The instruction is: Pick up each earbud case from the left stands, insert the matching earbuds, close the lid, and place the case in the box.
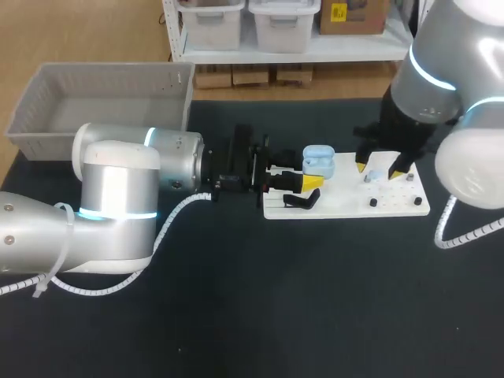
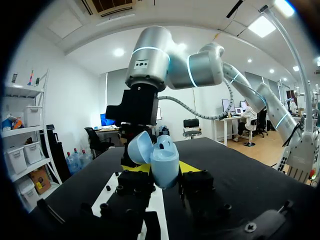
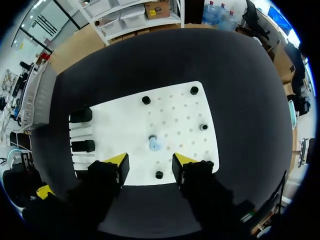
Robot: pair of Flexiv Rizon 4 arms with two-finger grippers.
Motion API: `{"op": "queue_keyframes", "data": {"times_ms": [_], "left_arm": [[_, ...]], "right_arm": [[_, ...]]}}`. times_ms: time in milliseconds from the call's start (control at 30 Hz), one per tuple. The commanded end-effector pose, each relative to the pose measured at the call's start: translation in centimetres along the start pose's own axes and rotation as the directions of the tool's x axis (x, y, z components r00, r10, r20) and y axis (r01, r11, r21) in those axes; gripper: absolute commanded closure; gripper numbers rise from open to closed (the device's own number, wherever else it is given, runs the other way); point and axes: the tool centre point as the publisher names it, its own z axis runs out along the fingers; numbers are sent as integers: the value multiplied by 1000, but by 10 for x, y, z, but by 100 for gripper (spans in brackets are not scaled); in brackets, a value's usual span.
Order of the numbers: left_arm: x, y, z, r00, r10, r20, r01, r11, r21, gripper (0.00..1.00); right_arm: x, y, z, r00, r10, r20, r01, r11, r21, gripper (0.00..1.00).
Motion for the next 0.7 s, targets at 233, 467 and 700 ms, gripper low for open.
{"op": "queue_keyframes", "data": {"times_ms": [233,467,700], "left_arm": [[1,-1,0,1000,1,1,-1,1000,-4,100],[1,-1,0,1000,1,1,-1,1000,-4,100],[1,-1,0,1000,1,1,-1,1000,-4,100]], "right_arm": [[-8,-6,12,1000,-1,-26,0,1000,-20,51],[-7,-8,16,999,1,-35,-3,999,-36,52],[-7,-7,19,999,2,-42,-4,999,-45,54]]}}
